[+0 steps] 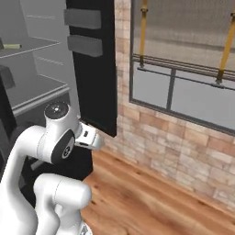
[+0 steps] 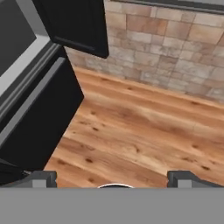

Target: Pick the egg and butter from the fridge and place them by the bowl for mixing.

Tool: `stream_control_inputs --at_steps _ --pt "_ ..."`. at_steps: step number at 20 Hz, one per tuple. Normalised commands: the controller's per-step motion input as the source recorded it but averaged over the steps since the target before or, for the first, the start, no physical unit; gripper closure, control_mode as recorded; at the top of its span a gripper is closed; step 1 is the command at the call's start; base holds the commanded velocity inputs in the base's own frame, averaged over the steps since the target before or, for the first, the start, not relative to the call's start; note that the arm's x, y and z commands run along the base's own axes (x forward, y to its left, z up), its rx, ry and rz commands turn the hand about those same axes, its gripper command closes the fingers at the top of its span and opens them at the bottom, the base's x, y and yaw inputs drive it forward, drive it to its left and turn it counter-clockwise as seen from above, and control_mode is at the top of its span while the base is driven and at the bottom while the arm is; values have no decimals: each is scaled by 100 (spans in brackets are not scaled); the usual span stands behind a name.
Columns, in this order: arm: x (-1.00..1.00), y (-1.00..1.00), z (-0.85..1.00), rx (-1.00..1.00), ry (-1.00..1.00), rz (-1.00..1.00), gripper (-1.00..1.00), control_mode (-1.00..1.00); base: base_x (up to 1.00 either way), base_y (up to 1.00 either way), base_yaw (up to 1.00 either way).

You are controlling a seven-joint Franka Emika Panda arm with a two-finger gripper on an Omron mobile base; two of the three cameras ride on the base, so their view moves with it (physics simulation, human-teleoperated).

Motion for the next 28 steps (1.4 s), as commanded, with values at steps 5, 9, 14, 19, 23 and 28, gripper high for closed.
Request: stream_control_inputs --at_steps 5,9,14,19,23,28 --pt "0 0 0 0 0 0 -100 100 25 -37 51" --pt "0 0 0 0 0 0 -100 100 24 -38 51" --pt "0 0 0 0 0 0 -100 100 34 -40 43" --pt "0 0 0 0 0 0 -100 100 37 -40 39" --pt "0 0 0 0 0 0 -100 100 36 -40 41" --pt "0 0 0 0 0 0 -100 100 34 -36 47"
